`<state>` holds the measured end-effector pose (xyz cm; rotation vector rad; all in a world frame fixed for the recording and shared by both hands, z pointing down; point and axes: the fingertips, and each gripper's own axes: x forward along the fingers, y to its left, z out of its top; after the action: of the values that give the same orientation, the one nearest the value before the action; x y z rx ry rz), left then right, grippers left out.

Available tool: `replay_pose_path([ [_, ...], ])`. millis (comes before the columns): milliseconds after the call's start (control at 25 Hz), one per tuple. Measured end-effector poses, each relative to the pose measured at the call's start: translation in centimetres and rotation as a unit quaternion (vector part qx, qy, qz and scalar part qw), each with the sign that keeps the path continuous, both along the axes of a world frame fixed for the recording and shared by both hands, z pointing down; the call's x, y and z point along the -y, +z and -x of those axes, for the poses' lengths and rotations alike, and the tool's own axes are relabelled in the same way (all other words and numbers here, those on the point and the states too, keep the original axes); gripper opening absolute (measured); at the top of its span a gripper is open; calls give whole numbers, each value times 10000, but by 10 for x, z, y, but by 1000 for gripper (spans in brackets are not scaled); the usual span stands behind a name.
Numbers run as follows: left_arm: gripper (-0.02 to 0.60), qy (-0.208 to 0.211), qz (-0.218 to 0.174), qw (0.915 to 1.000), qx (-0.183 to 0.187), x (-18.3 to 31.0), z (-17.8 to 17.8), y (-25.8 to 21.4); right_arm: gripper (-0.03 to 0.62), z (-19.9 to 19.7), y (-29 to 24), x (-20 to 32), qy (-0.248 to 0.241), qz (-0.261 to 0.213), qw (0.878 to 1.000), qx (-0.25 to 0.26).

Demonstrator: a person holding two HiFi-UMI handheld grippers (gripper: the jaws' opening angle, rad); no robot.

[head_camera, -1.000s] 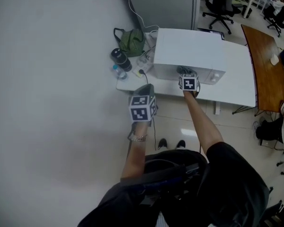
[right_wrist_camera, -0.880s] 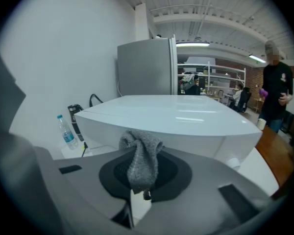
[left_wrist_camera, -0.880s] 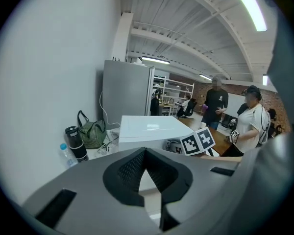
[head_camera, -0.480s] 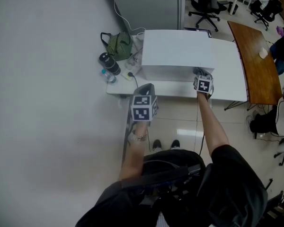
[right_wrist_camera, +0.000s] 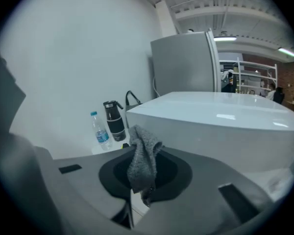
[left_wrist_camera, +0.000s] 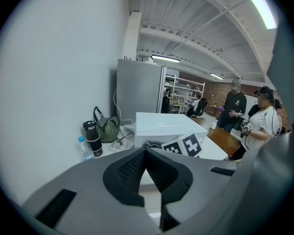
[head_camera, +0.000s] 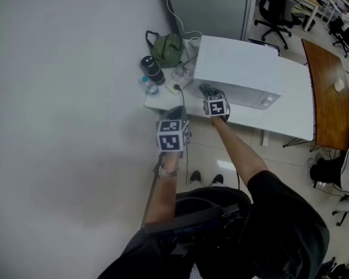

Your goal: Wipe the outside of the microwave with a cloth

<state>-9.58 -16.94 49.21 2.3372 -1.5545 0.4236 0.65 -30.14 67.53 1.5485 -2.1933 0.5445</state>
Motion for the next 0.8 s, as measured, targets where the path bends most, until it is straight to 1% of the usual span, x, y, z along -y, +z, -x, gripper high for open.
replay_pose_path([
  [80, 0, -191, 30, 9998, 19, -3, 15, 1, 28, 23, 6, 11, -166, 101, 9994, -272],
  [160, 0, -364, 70, 9993, 102, -7, 30, 3, 28, 36, 15, 19, -285, 224, 9985, -415],
  [240, 0, -502, 109, 9985, 205, -10, 43, 4, 28, 39, 20, 25, -231, 323, 9986, -357],
  [360, 0, -625, 172, 9976, 244, -12, 56, 7, 28, 28, 25, 27, 83, 461, 9989, -77],
  [440, 0, -611, 213, 9977, 208, -9, 54, 9, 28, 13, 28, 24, 200, 537, 9983, -51],
  [520, 0, -517, 206, 9984, 136, -5, 45, 7, 28, -11, 31, 17, 345, 621, 9975, -68],
  [680, 0, -201, 101, 9997, 47, 8, 17, -4, 28, -75, 39, 0, 787, 798, 9936, -127],
  [800, 0, 61, 83, 9999, -18, 14, -8, -3, 28, -133, 36, -13, 1183, 724, 9898, -315],
])
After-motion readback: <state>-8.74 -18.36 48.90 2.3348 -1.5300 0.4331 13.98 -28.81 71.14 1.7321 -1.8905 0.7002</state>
